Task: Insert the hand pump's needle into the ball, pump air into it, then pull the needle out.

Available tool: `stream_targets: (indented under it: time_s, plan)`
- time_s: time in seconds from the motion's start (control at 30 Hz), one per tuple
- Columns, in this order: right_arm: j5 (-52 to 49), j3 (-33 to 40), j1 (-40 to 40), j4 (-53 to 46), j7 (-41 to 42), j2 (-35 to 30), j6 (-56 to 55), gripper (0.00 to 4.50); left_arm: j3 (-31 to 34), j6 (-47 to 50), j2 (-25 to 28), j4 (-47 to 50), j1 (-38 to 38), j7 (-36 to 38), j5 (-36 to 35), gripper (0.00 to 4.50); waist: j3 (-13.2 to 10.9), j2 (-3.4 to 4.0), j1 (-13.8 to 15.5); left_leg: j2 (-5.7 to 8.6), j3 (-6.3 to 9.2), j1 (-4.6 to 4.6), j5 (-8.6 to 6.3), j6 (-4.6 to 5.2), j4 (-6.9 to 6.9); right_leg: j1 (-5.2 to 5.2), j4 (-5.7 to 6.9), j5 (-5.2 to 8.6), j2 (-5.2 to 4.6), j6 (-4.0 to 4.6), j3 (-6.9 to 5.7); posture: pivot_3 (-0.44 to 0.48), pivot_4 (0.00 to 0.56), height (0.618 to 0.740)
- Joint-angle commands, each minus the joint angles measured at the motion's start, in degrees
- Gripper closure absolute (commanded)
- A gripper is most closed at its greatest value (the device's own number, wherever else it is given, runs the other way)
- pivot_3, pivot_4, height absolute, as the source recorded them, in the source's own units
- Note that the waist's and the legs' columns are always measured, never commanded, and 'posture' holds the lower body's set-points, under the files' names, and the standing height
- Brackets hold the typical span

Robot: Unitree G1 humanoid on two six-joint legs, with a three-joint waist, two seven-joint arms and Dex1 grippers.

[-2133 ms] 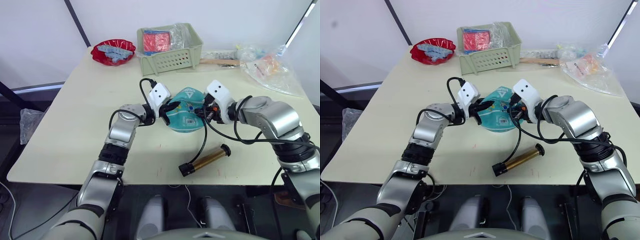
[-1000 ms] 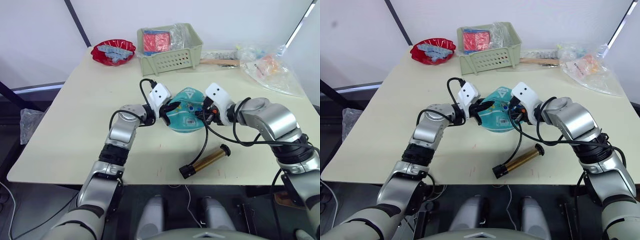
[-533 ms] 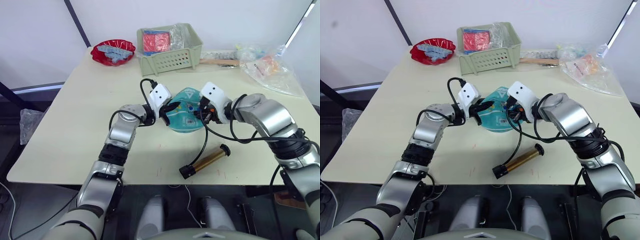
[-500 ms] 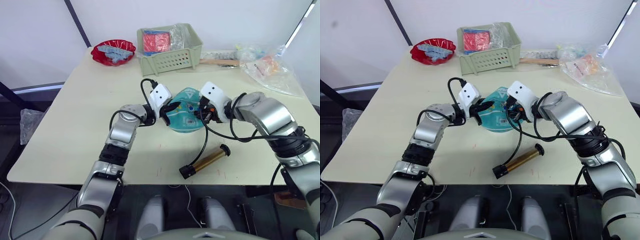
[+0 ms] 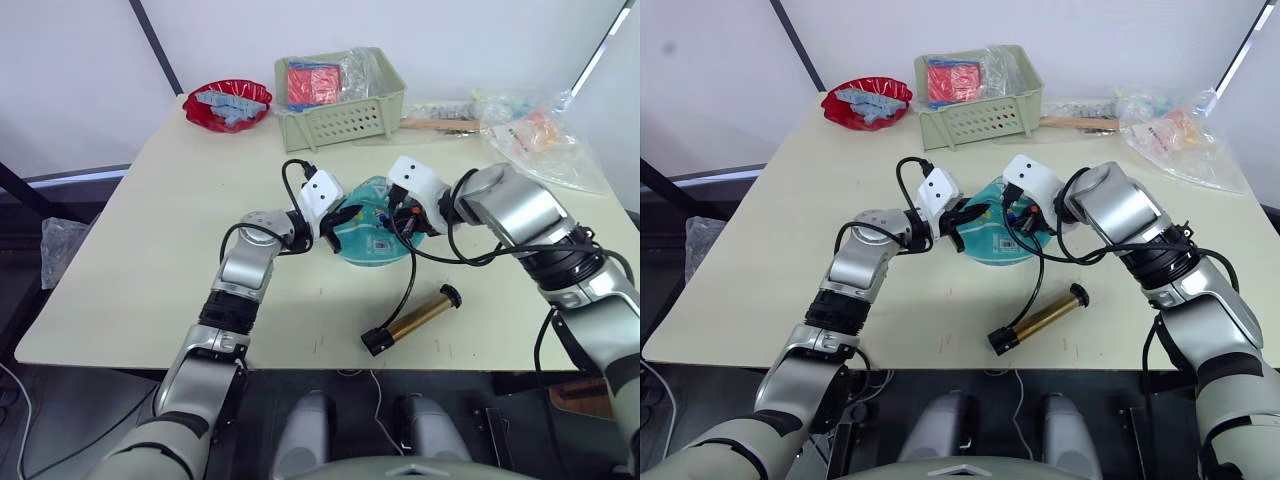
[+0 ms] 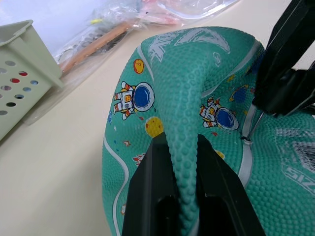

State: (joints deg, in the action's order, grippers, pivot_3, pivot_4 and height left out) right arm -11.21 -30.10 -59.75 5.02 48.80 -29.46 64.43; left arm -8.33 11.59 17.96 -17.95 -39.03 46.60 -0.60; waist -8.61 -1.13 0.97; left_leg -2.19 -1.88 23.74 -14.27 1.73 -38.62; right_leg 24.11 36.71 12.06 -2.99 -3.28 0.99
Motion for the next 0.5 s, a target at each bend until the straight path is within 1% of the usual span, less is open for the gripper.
stream_targets:
  time_s: [0.03,0.43,0.5]
  plan:
    - [1.2,-1.6,-0.8,0.9,1.0,2.1,-3.3,4.14,-5.0,1.1,-3.9,0.1,1.7,2.1,-0.6,4.48,0.0,0.01,0.0,0.00,0.02,-0.02,0.00,0.00,0.00,-0.05,-0.02,0.00,0.00,0.00,-0.02,0.000,0.150,0.738]
    - [5.7,-3.0,0.6,7.6,2.2,6.9,-7.2,4.14,-4.5,1.9,-4.5,0.4,2.2,2.5,-0.3,4.48,0.6,0.11,-0.5,-0.01,0.06,-0.30,0.00,0.00,0.04,-0.32,-0.05,0.06,0.01,0.09,-0.07,0.000,0.150,0.738]
    - [6.4,-3.1,0.8,8.2,2.6,7.5,-7.6,4.14,-4.5,2.0,-4.6,0.5,2.3,2.5,-0.3,4.48,0.6,0.08,-0.5,-0.01,0.04,-0.47,0.00,0.00,0.12,-0.46,-0.05,0.08,0.01,0.12,-0.05,0.000,0.150,0.738]
